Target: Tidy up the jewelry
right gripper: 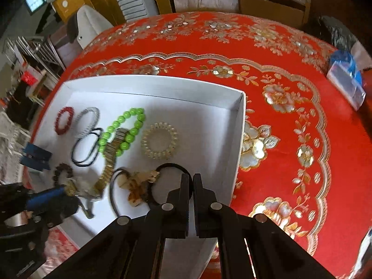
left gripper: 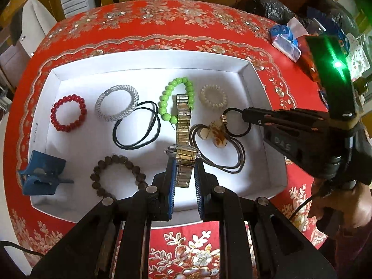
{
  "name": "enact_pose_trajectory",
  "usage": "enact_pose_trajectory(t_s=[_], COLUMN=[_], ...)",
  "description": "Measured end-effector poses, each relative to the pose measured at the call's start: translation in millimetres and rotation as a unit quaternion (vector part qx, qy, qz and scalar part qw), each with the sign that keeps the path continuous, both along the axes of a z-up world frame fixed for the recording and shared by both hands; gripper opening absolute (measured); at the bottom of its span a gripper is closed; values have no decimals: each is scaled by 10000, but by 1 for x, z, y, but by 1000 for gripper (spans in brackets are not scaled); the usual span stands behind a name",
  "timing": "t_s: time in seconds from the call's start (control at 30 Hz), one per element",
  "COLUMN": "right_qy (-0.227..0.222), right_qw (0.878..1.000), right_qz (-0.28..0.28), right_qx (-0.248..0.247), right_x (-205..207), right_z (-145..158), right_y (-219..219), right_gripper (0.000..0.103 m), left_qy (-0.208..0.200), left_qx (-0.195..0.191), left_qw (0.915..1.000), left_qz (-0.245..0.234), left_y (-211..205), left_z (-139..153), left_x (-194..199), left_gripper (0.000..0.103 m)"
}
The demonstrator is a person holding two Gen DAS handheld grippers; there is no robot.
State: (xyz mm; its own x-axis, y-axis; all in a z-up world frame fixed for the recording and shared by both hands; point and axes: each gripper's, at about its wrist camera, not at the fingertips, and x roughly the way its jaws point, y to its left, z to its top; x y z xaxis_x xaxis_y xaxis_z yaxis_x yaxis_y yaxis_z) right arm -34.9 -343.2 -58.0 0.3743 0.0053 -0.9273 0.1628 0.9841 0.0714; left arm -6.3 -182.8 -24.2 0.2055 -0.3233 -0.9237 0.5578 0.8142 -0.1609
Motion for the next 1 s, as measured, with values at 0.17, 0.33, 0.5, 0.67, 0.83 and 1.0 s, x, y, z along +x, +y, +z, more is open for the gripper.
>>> enact_pose_trajectory(t_s=[0.17,0.33,0.5,0.67,0.83,1.0], right_qy=[-76,-283,-453,-489,-491,-568], right_qw=[9999,9990,9977,9963,9951,9946], right_qz=[-124,-230,-330,-485,-564,-567], right_qx=[0,243,375,513,641,652], right_x=[-2,-11,-26,-42,-55,-66], right_z=[-1,12,26,32,33,40], right_y=[-3,1,6,7,13,25], right_gripper=[7,27,39,41,41,41], left_qy=[-8,-119,-186,-205,-237,-266], left_qx=[-1,77,50,31,17,21], left_qw=[10000,9999,9998,9998,9997,9994], left_qz=[63,12,35,47,71,199], left_y=[4,5,9,14,22,34], left_z=[-1,1,5,11,15,19], left_x=[-3,-7,-10,-15,-19,-21], left_gripper=[14,15,27,35,37,39])
